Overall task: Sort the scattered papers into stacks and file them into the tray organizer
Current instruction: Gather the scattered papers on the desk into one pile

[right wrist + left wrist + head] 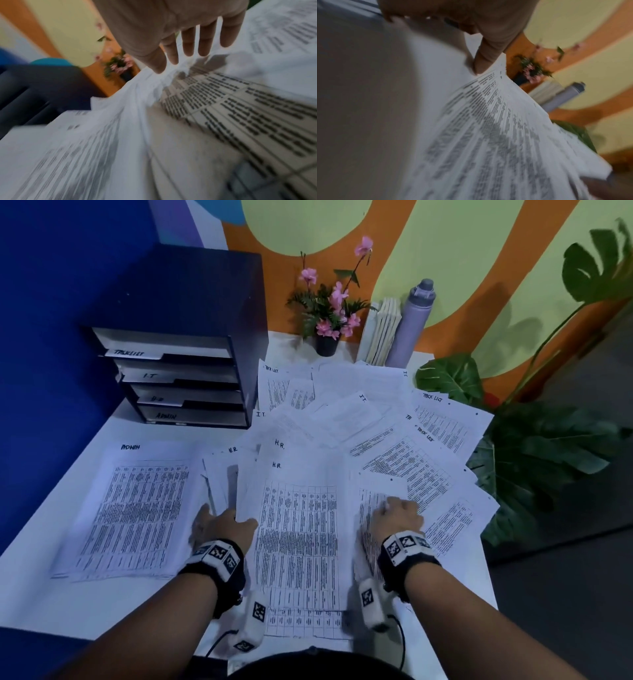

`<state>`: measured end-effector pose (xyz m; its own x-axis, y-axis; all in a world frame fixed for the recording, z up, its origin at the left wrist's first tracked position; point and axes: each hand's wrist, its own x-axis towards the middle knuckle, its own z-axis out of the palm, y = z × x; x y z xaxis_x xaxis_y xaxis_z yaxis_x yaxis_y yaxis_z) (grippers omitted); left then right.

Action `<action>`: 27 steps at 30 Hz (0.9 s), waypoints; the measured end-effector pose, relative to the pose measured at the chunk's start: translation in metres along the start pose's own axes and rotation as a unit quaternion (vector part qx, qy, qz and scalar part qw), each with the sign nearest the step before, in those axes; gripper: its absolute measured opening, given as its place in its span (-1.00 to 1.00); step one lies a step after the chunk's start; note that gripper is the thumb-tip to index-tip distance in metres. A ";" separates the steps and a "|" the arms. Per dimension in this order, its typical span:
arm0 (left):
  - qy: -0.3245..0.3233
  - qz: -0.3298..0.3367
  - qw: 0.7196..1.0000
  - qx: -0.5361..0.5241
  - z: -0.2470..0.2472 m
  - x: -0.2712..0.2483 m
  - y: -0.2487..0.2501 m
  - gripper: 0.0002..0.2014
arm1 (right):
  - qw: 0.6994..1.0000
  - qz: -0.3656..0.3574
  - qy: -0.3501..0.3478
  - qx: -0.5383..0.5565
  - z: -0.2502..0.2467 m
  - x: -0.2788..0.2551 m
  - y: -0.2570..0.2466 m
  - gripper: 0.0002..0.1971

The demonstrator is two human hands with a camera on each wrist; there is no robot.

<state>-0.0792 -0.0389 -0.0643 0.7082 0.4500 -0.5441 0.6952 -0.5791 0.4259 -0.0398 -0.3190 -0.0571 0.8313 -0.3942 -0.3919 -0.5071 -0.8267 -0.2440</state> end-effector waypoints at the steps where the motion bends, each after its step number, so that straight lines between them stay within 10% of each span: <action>1: -0.009 -0.016 1.000 0.011 -0.001 0.001 -0.001 -0.48 | 0.999 0.047 -0.016 0.011 -0.003 0.005 0.000 -0.54; 4: -0.014 0.001 1.000 -0.016 0.000 0.002 0.000 -0.50 | 0.983 0.126 -0.049 0.127 0.003 0.019 0.002 -0.42; 8: 0.055 0.058 0.997 0.007 0.008 -0.008 0.000 -0.56 | 0.978 0.016 -0.049 0.203 0.011 0.009 0.008 -0.70; 13: 0.081 0.156 0.984 -0.027 0.018 -0.011 0.004 -0.75 | 0.963 -0.056 0.018 0.263 0.009 0.013 0.014 -0.53; 27: 0.210 0.336 0.915 -0.072 -0.034 -0.034 0.041 -0.71 | 0.984 -0.038 0.005 0.176 -0.010 0.024 0.023 -0.72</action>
<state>-0.0709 -0.0548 -0.0042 0.9455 0.2652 0.1889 0.0735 -0.7389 0.6698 -0.0287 -0.3516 -0.0629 0.8715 -0.3413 -0.3522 -0.4887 -0.6646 -0.5652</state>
